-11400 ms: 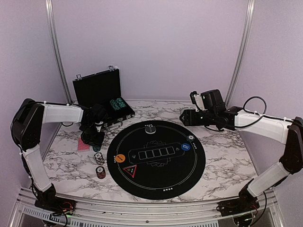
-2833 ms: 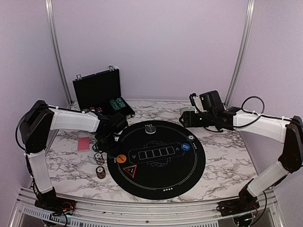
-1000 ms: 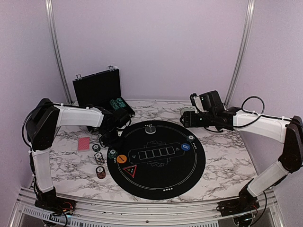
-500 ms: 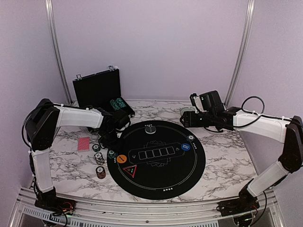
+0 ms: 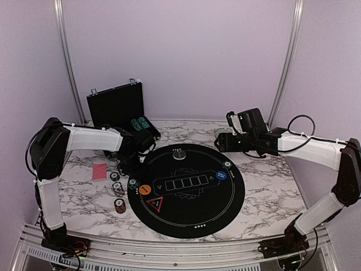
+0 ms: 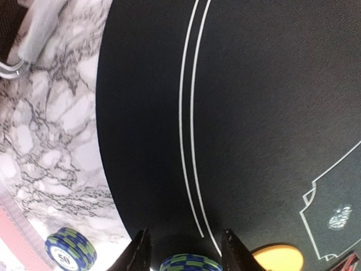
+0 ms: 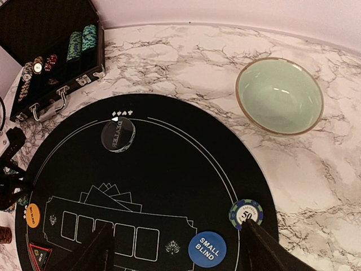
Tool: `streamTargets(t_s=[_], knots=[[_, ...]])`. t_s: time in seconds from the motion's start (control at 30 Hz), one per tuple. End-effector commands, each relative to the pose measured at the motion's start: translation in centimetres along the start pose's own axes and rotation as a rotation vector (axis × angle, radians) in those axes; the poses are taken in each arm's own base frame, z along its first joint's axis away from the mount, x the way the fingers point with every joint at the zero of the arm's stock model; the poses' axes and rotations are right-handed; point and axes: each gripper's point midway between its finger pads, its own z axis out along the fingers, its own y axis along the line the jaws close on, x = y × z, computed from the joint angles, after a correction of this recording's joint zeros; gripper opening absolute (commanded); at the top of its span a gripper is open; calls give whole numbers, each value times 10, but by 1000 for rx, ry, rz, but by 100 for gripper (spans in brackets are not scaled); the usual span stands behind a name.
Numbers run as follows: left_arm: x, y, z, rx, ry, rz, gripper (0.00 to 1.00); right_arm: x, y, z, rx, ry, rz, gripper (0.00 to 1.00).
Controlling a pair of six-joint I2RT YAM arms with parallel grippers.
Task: Distribute texas hold em gaming equipment
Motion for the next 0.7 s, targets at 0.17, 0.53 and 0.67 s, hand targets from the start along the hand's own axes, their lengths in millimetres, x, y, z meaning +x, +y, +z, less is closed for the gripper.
streamTargets(t_s=[0.17, 0.53, 0.67], knots=[[-36, 9, -22, -5, -81, -37, 49, -5, 3, -5, 8, -8, -7, 74], [-12, 53, -34, -32, -71, -134, 56, -5, 6, -1, -5, -4, -15, 74], [2, 70, -33, -39, -51, -169, 58, -6, 8, 1, -16, -2, -15, 74]])
